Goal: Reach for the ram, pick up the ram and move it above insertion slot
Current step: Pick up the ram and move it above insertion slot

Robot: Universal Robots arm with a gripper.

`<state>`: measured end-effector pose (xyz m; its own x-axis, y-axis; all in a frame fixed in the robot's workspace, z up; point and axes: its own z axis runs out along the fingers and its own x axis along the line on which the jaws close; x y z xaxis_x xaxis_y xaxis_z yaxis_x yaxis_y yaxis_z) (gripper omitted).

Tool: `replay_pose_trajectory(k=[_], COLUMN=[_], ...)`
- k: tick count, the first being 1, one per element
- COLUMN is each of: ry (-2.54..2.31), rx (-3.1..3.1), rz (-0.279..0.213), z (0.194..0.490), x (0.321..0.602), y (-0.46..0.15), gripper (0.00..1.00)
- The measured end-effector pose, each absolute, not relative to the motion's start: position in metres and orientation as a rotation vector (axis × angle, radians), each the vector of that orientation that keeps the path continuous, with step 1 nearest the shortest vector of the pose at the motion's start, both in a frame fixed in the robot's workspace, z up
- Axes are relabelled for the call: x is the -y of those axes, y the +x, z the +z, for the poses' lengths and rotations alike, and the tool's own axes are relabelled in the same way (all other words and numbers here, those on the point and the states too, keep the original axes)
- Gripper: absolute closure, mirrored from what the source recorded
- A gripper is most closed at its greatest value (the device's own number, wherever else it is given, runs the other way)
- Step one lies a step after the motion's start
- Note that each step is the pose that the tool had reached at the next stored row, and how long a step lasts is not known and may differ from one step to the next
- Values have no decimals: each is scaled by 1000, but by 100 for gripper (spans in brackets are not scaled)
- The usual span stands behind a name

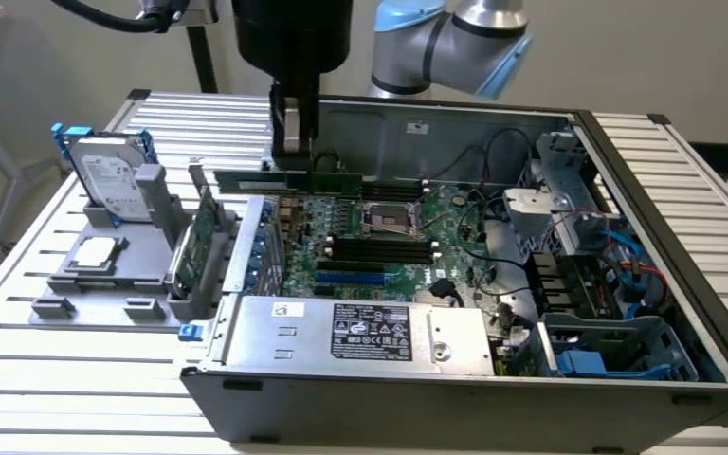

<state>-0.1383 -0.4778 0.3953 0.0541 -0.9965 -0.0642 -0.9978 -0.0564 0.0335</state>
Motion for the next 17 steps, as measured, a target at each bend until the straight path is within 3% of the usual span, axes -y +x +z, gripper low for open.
replay_pose_trajectory(k=[10,17], ry=[-2266,-2267], rx=[-2144,-2145], rz=[109,107], z=[383,374], x=[470,449], y=[-93,-69], gripper=[86,86])
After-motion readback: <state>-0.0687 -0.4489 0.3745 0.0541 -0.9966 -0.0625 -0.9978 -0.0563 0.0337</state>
